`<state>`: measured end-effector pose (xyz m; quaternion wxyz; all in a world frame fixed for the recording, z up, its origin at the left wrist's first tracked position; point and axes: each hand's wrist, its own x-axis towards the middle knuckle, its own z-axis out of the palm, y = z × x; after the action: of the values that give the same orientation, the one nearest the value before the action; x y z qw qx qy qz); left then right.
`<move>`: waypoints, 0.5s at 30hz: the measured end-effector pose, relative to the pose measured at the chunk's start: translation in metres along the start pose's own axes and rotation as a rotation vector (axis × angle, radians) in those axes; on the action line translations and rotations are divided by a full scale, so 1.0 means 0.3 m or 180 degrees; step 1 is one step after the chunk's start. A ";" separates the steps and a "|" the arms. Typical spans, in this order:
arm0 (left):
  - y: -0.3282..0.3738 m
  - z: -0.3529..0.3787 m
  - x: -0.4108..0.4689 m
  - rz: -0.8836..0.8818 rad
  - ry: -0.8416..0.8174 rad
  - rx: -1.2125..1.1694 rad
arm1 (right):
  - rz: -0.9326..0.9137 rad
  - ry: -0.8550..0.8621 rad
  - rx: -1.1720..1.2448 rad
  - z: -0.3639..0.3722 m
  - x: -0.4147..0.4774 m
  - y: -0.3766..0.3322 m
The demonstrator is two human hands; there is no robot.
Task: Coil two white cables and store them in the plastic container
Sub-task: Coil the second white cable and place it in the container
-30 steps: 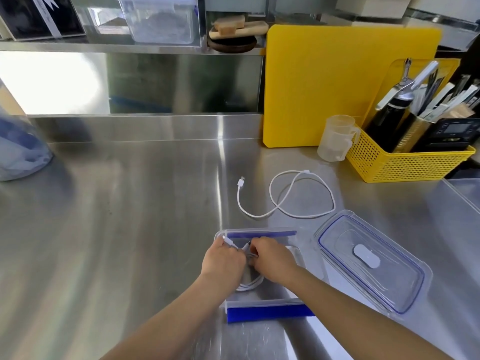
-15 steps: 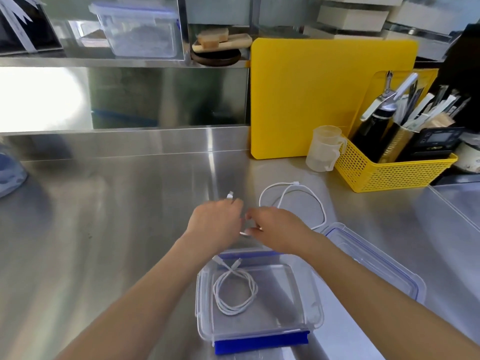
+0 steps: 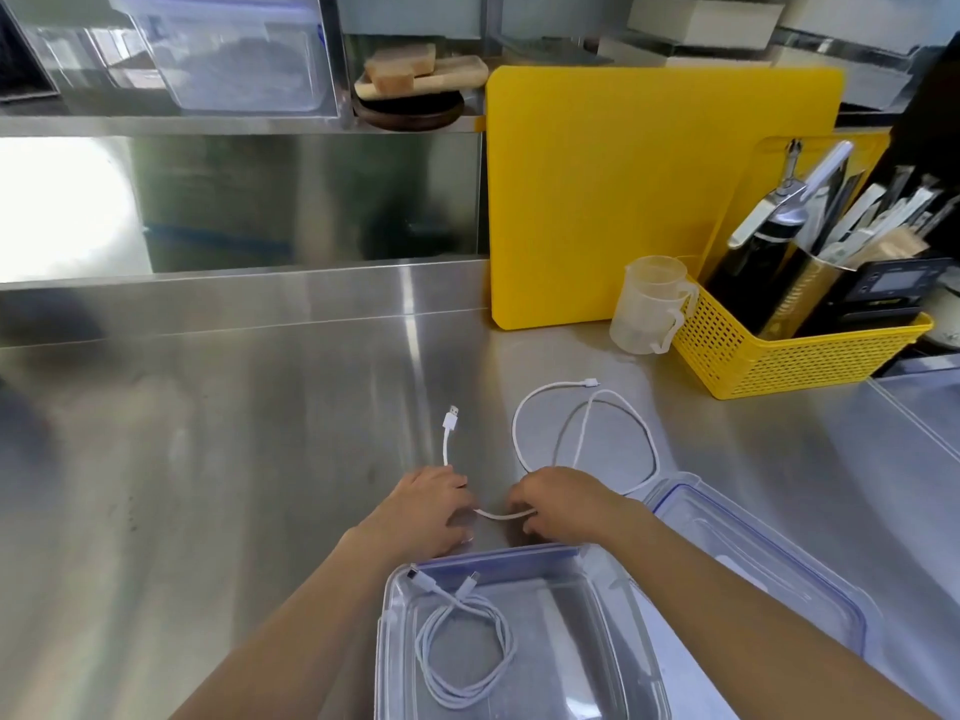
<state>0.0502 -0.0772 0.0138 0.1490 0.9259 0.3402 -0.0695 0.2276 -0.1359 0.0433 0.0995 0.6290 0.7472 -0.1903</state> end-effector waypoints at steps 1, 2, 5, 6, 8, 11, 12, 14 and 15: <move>-0.006 0.004 0.003 -0.0026 0.0056 -0.0064 | -0.0009 0.0048 0.0112 -0.007 0.007 -0.001; -0.011 0.006 0.006 -0.0052 0.0128 -0.0118 | -0.0034 0.0142 0.0220 -0.016 0.013 -0.002; -0.015 -0.009 0.005 -0.0182 0.0407 -0.0402 | -0.0174 0.0603 0.0665 -0.060 0.022 -0.006; -0.018 -0.021 0.004 -0.0259 0.0532 -0.0777 | -0.0200 0.0818 0.0831 -0.079 0.020 -0.006; -0.023 -0.059 -0.005 -0.0464 0.0799 -0.1797 | -0.0176 0.1287 0.1239 -0.123 0.012 -0.001; -0.041 -0.139 -0.019 -0.0516 0.1316 -0.2607 | -0.0082 0.1996 0.1817 -0.195 -0.008 0.006; -0.045 -0.165 -0.025 -0.0528 0.1346 -0.2676 | -0.0032 0.2246 0.1946 -0.216 -0.016 0.008; -0.038 -0.207 -0.034 -0.0578 0.1334 -0.2916 | 0.0147 0.2629 0.2164 -0.250 -0.033 0.010; -0.028 -0.228 -0.040 -0.0601 0.1324 -0.3220 | 0.0238 0.2749 0.2161 -0.262 -0.041 0.010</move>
<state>0.0376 -0.0563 0.0794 0.4978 0.6986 0.4350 0.2738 0.2401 -0.1144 0.1189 -0.4178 0.6728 0.5939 -0.1416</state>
